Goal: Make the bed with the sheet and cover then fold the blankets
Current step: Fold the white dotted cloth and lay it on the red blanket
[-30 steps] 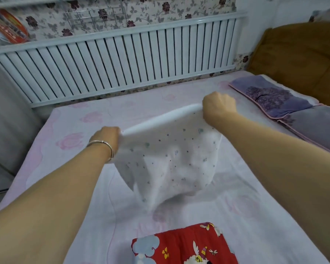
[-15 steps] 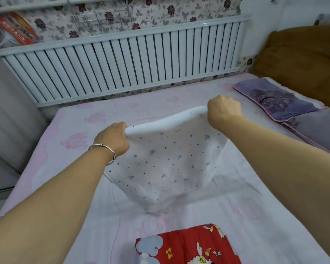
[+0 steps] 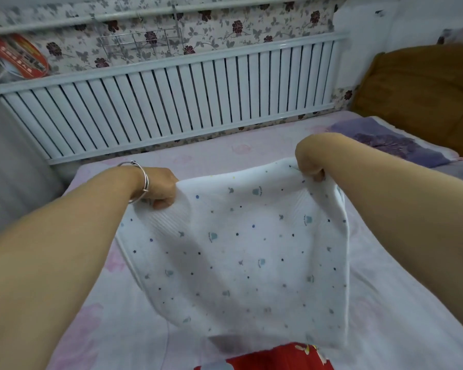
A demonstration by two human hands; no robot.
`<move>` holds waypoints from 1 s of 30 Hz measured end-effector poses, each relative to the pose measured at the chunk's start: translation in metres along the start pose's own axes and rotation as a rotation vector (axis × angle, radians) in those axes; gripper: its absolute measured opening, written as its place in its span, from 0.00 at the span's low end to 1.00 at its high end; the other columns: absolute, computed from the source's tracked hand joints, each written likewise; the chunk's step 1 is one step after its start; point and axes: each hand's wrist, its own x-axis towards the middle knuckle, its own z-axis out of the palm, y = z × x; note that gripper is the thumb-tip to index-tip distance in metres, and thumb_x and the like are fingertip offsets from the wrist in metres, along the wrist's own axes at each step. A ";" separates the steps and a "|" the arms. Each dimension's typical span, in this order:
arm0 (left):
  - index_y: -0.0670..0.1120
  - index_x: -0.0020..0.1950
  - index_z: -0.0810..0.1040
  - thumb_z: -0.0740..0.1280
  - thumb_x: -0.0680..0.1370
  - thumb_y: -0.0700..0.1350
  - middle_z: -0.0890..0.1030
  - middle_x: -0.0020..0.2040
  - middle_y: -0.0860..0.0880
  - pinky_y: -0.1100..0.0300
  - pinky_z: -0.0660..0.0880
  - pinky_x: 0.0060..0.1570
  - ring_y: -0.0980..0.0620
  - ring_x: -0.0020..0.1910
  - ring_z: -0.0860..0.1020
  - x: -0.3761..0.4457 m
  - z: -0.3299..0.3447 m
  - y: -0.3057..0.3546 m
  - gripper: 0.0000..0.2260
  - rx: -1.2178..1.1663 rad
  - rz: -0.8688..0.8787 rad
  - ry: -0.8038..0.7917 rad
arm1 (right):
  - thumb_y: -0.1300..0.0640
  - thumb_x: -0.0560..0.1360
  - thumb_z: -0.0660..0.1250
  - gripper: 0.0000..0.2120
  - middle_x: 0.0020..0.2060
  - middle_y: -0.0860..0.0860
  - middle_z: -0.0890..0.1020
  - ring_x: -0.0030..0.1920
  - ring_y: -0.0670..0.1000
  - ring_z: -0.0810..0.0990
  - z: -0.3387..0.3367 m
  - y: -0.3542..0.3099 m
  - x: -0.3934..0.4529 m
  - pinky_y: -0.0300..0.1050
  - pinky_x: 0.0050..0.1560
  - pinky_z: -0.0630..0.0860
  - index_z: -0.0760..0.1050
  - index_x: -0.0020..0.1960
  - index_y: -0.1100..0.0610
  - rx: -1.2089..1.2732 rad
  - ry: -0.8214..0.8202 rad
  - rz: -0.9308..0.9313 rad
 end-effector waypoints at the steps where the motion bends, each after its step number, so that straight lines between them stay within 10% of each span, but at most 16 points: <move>1: 0.42 0.41 0.76 0.60 0.64 0.28 0.72 0.34 0.43 0.65 0.63 0.28 0.48 0.31 0.67 0.012 0.000 0.000 0.12 0.016 -0.001 0.026 | 0.63 0.74 0.64 0.17 0.49 0.57 0.72 0.51 0.59 0.73 0.006 -0.003 0.012 0.53 0.64 0.72 0.74 0.62 0.63 0.042 0.025 0.016; 8: 0.42 0.60 0.72 0.61 0.77 0.39 0.73 0.59 0.40 0.50 0.72 0.57 0.40 0.60 0.72 0.124 0.062 -0.016 0.12 0.312 0.020 0.330 | 0.65 0.76 0.60 0.15 0.59 0.56 0.77 0.61 0.60 0.76 0.084 -0.034 0.093 0.50 0.57 0.71 0.75 0.61 0.60 0.249 0.258 0.154; 20: 0.41 0.61 0.70 0.62 0.72 0.31 0.71 0.58 0.40 0.50 0.70 0.51 0.39 0.59 0.69 0.249 0.176 -0.038 0.18 0.343 0.009 0.516 | 0.66 0.75 0.56 0.13 0.44 0.54 0.78 0.55 0.58 0.72 0.216 -0.063 0.210 0.48 0.50 0.62 0.76 0.52 0.56 0.146 0.427 0.118; 30: 0.44 0.58 0.70 0.60 0.73 0.34 0.71 0.60 0.44 0.55 0.70 0.54 0.45 0.60 0.70 0.243 0.327 -0.075 0.15 0.391 0.106 0.071 | 0.62 0.77 0.55 0.15 0.56 0.52 0.78 0.61 0.56 0.72 0.345 -0.088 0.189 0.48 0.59 0.66 0.73 0.60 0.53 0.016 0.102 -0.009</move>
